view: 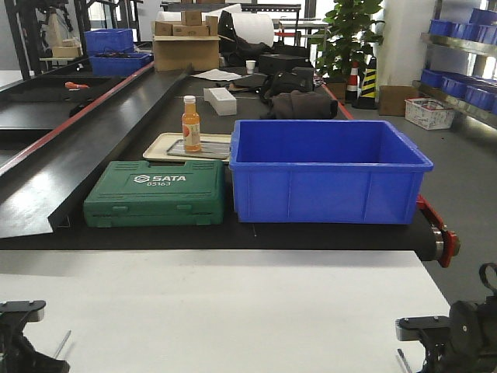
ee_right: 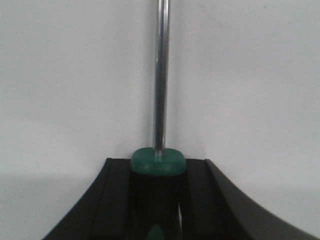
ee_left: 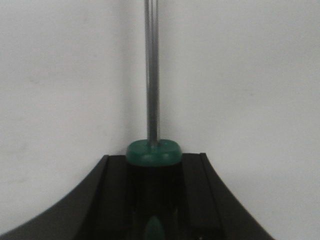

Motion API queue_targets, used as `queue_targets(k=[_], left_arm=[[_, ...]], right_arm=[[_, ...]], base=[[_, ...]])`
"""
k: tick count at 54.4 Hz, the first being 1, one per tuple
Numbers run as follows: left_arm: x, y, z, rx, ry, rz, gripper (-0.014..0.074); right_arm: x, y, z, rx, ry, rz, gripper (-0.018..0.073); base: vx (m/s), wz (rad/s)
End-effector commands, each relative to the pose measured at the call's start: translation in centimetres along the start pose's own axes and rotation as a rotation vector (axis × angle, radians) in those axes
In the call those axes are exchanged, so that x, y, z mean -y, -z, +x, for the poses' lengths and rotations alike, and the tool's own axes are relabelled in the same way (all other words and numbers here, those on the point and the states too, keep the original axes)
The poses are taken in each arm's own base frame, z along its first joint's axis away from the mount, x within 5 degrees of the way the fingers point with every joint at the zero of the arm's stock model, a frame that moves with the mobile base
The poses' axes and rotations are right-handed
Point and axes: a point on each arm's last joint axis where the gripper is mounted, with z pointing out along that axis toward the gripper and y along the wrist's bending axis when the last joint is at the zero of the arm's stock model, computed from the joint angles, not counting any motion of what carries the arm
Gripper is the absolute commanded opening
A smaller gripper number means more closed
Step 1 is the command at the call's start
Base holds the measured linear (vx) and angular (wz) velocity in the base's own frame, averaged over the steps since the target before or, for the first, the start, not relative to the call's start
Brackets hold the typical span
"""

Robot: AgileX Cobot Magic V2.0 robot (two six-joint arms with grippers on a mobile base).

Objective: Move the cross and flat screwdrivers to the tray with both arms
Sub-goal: 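Close both grippers on the screwdriver handles and lift them upright, then hold both screwdrivers upright above the table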

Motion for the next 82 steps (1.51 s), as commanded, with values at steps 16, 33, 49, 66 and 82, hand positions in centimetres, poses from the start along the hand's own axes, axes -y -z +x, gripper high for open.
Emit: queue_targets(k=[16,33,49,66,82], left_arm=[[8.3,11.5,-3.4,0.508,-0.04,0.11,-0.0003],[12.3,22.2,-1.1,0.813,-0.112,0.173,-0.0003],[13.4,29.8,2.0,1.068,-0.106,0.212,-0.0003],[13.7,29.9,2.7,1.022,-0.138,0.229,0.0],[14.0,29.3,3.0,0.946,-0.161,0.252,0.0]], right_arm=[[-2.8,12.3,-1.8,0.477,0.088,-0.075,-0.0009],[-8.3,22.6,-0.2,0.84,0.149,-0.209,-0.0008],[-8.9,33.0,-1.0,1.061,0.158,-0.261,-0.0008],[-8.9,32.9,-0.5,0.969,0.171,-0.262,-0.0008],[-9.0,33.1,-0.7,1.002,0.164,-0.271,-0.0008]], base=[[0.0,0.0],[0.0,0.0],[0.0,0.0],[0.0,0.0],[0.0,0.0]])
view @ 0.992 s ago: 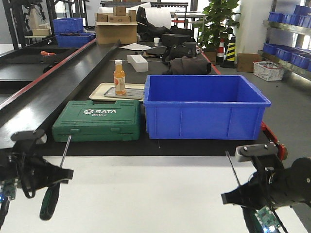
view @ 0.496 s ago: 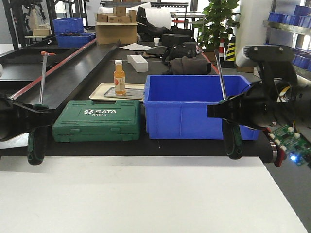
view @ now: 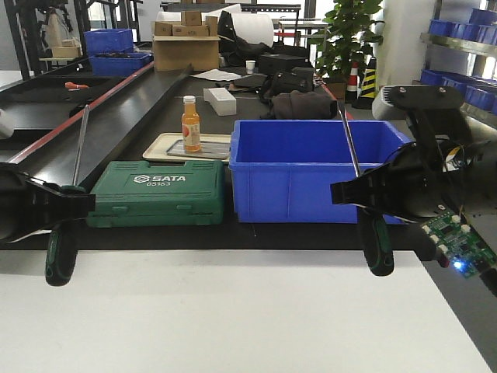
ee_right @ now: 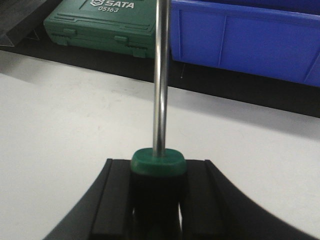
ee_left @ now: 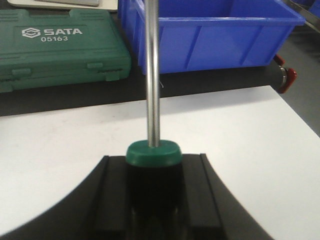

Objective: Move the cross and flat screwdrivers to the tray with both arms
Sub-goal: 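Hold both screwdrivers upright above the table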

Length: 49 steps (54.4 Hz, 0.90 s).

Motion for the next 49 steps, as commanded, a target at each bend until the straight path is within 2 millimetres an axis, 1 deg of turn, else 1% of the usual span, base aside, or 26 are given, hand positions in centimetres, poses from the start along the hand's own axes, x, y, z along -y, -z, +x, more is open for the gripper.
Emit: queue_targets(k=[1,49], left_arm=[[0.72,1.63,-1.84,0.114,0.009,0.006,0.0],[0.7,1.59,-1.85,0.116,0.009,0.005,0.0]], right_arm=[[-0.21,2.02,-2.18,0.165,0.002,-0.007,-0.0008],[-0.21,2.02,-2.19,0.166,0.002,-0.007,-0.0008]], base=[[0.0,0.0],[0.0,0.0]])
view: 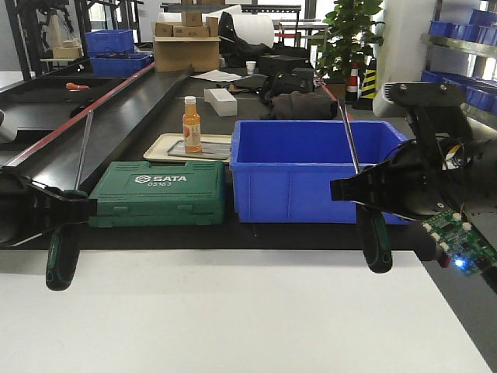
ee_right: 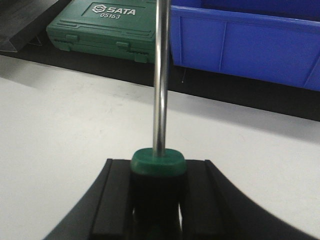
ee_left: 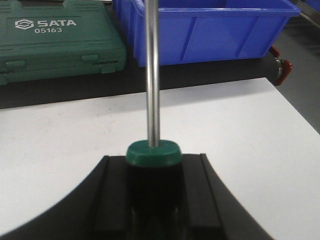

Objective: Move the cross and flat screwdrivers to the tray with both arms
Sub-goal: 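Hold both screwdrivers upright above the table, then hold both screwdrivers while the base turns away from the table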

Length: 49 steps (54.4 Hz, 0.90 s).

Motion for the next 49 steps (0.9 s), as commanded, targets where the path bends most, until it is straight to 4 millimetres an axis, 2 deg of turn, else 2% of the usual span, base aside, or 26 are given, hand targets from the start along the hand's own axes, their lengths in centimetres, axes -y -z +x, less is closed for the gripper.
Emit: queue_targets(k=[1,23,49], left_arm=[[0.66,1.61,-1.93,0.127,0.01,0.0,0.0],[0.66,1.61,-1.93,0.127,0.01,0.0,0.0],[0.66,1.61,-1.93,0.127,0.01,0.0,0.0]], right_arm=[[-0.2,2.0,-2.11,0.154,0.005,-0.005,-0.0008],[-0.2,2.0,-2.11,0.154,0.005,-0.005,-0.0008],[-0.2,2.0,-2.15,0.158,0.005,-0.005,-0.0008]], base=[[-0.02,0.03],[-0.07,0.03],[-0.2,-0.14]])
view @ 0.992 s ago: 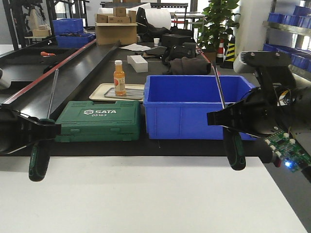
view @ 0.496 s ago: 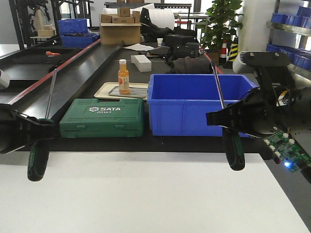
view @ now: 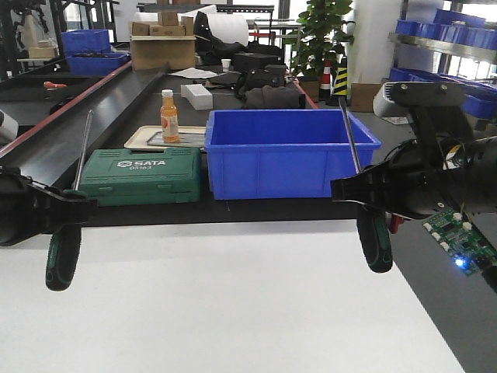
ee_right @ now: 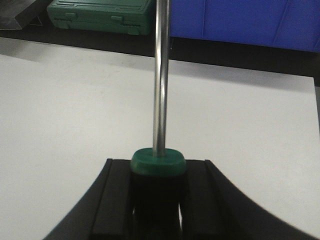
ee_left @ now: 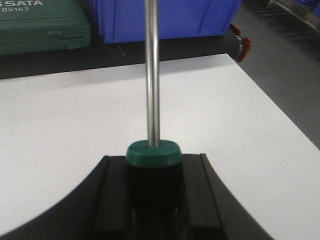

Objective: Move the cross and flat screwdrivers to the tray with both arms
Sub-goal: 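Hold both screwdrivers while the base turns away from the table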

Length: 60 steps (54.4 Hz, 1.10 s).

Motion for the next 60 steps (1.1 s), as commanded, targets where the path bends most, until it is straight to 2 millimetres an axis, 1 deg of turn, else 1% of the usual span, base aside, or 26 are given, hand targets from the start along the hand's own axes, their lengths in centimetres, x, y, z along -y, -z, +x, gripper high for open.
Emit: queue_targets(k=[1,16,27,40,60], left_arm=[[0.67,1.64,-1.94,0.128,0.011,0.001,0.0],[0.67,1.64,-1.94,0.128,0.011,0.001,0.0],[0.67,1.64,-1.94,0.128,0.011,0.001,0.0],[0.67,1.65,-1.95,0.128,0.011,0.001,0.0],[0.67,1.65,-1.95,0.128,0.011,0.001,0.0]], right_arm=[[-0.2,2.0,-2.15,0.158,0.005,-0.005,-0.0008],[-0.2,2.0,-2.13,0.156,0.005,-0.005,-0.0008],[-0.2,2.0,-2.13,0.156,0.005,-0.005,-0.0008],[-0.2,2.0,-2.12,0.155,0.005,-0.005,-0.0008],[-0.2,2.0,-2.12,0.155,0.005,-0.005,-0.0008]], base=[[-0.25,-0.18],[-0.26,-0.25],[-0.24,-0.42],[-0.19,-0.64],[-0.13,-0.79]])
